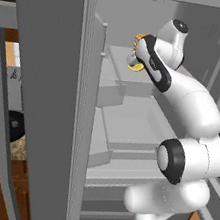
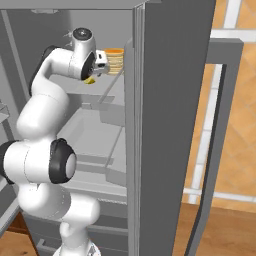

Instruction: Grab a lemon wedge from the fridge and one ice cube from the ice bowl, and put them in the glass of lemonade.

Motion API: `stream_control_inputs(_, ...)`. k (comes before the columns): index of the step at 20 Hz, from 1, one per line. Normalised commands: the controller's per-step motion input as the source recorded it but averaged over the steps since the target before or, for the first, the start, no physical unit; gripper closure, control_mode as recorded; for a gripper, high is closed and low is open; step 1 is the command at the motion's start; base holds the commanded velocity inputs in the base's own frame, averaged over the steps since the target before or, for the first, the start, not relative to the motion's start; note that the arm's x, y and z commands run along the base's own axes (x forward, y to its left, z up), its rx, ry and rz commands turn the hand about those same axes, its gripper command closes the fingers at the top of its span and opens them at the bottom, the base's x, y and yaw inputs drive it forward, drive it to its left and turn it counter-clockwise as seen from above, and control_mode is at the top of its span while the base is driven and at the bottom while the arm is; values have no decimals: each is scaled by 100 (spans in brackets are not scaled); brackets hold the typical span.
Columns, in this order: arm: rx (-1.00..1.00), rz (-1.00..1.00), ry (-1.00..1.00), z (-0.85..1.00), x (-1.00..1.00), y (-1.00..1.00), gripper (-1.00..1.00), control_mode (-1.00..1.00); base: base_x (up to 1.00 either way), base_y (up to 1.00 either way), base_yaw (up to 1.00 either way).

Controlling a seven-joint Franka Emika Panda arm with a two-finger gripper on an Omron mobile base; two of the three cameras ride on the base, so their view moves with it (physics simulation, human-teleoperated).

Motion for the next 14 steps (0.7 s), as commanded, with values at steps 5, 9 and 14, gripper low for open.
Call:
stream_control_inputs(5, 0, 1, 0, -25, 16, 27, -100, -100, 0, 0, 0)
stream_control_inputs(9, -2, 0, 5, -14, 23, 0, -100, -100, 0, 0, 0)
stream_control_inputs(14, -5, 0, 7, -49, 0, 0, -100, -100, 0, 0, 0)
